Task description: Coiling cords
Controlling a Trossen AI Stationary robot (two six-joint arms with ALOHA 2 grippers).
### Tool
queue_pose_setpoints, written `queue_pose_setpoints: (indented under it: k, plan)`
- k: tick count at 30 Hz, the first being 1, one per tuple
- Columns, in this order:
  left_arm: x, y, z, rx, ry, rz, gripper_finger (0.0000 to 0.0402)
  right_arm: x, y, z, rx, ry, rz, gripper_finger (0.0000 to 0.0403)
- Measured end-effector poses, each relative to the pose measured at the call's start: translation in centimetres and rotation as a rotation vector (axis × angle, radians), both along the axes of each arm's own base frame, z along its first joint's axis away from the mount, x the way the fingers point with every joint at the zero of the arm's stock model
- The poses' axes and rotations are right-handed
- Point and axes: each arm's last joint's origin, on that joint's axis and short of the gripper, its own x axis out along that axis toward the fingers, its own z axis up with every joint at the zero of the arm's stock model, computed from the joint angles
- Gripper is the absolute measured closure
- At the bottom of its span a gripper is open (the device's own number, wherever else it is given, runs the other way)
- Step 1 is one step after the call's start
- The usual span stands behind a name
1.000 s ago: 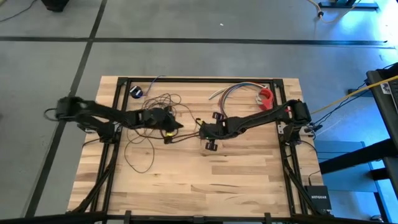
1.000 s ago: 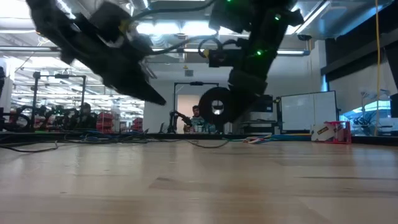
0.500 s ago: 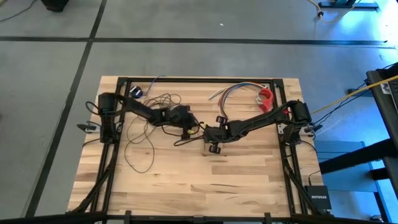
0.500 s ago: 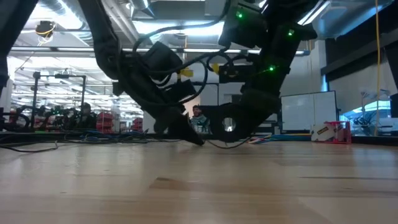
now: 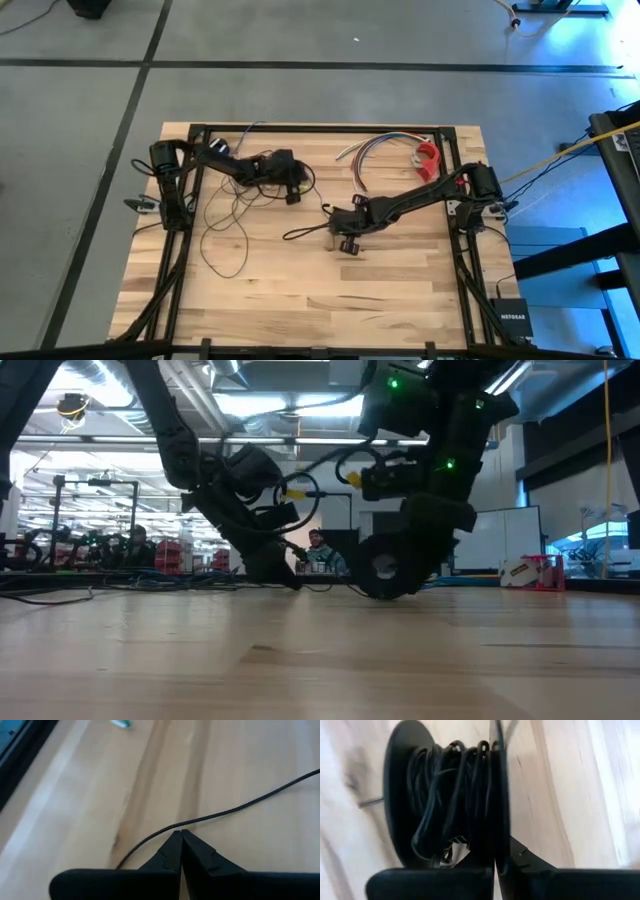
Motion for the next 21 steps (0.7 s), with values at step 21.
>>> queue_pose_setpoints:
  k: [21]
  plan:
    - [-0.3, -3.7, 5.5, 0.015, -0.157, -0.089, 0.0399, -1.6, -0.1, -1.4, 0.045, 0.081, -0.130, 0.0400]
